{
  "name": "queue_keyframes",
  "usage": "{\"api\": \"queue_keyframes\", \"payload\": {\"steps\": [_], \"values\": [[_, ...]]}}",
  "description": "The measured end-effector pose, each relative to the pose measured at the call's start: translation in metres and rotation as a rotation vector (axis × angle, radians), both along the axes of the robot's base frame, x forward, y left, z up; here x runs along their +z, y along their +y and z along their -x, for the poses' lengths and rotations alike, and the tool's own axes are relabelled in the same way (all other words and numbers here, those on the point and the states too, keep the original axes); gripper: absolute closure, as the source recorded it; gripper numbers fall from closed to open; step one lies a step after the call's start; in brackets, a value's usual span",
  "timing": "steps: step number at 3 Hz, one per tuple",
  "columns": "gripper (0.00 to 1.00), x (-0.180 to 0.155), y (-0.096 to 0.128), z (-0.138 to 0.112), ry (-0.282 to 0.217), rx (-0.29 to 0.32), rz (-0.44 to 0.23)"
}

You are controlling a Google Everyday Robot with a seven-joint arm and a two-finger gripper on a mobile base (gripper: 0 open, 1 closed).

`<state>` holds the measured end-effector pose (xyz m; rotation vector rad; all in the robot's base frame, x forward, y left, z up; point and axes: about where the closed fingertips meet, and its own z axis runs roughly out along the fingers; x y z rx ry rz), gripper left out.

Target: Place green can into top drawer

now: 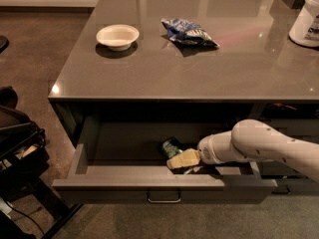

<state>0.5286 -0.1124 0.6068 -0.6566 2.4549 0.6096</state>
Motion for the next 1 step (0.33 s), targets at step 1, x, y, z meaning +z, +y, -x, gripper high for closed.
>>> {"api": "queue_keyframes", "payload": {"steps": [1], "values": [[0.0, 0.0, 0.0, 0.0, 0.0, 0.0, 0.0]]}}
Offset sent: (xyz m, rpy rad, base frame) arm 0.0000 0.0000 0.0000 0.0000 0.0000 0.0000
